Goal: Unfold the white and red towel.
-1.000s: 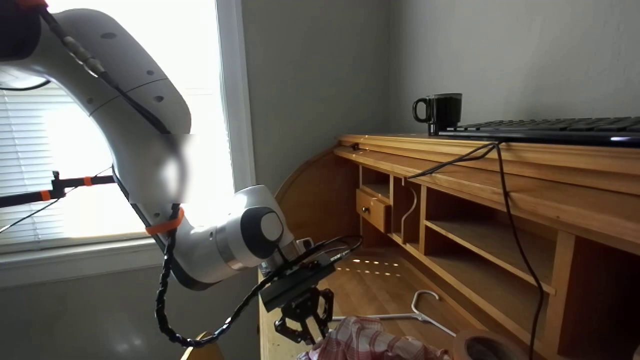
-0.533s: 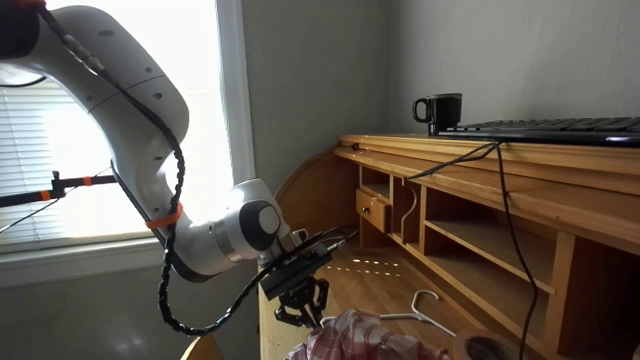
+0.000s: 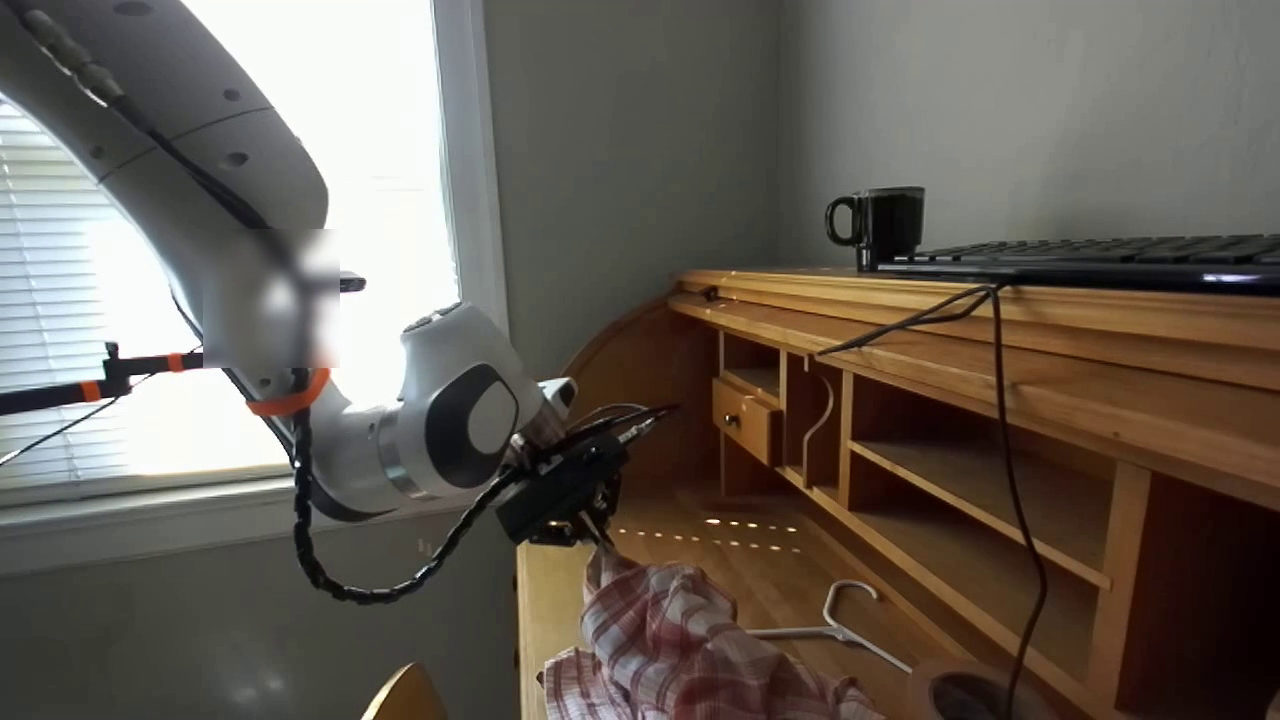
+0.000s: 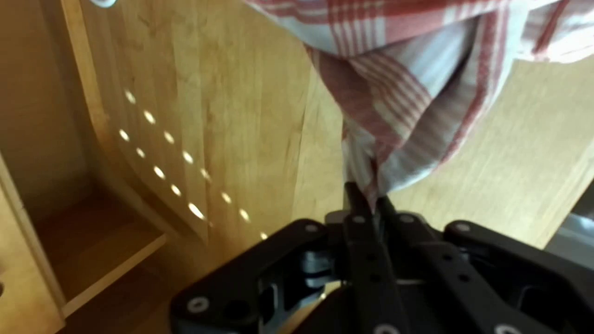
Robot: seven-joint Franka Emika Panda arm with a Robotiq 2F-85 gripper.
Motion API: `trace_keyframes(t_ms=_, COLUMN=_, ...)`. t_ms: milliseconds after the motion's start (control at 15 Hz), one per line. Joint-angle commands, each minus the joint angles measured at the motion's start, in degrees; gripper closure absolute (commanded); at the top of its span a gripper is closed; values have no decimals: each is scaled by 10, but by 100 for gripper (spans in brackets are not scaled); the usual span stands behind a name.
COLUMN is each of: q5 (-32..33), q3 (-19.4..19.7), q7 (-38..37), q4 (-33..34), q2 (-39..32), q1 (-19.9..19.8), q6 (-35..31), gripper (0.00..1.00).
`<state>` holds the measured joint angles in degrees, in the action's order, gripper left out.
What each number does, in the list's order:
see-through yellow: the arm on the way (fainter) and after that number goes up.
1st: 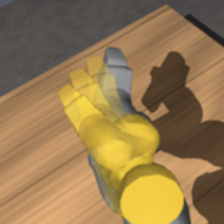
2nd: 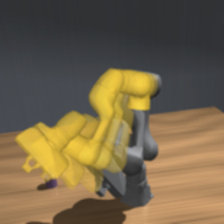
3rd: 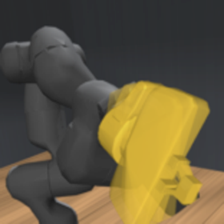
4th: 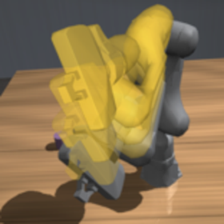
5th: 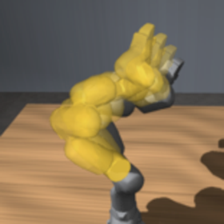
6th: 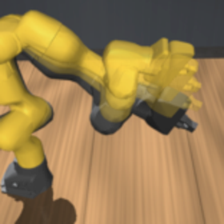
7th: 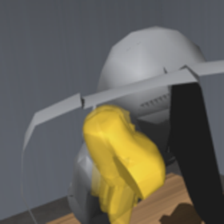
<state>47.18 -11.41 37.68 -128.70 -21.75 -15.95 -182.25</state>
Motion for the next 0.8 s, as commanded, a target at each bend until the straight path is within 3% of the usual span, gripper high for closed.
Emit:
trace_keyframes(t_ms=0, q5=-39, q3=-144, q7=40, q4=-60, q2=23, q1=-148, q6=-95, gripper=99)
trace_keyframes(t_ms=200, q5=26, q3=-255, q7=-7, q4=-57, q2=0, q1=-265, q6=-173, gripper=99)
trace_keyframes(t_ms=333, q5=55, q3=-292, q7=-34, q4=-41, q2=-18, q1=-306, q6=-217, gripper=99)
trace_keyframes(t_ms=533, q5=51, q3=-305, q7=-62, q4=-20, q2=-24, q1=-317, q6=-242, gripper=99)
trace_keyframes(t_ms=733, q5=-52, q3=-276, q7=-51, q4=-9, q2=-3, q1=-269, q6=-235, gripper=99)
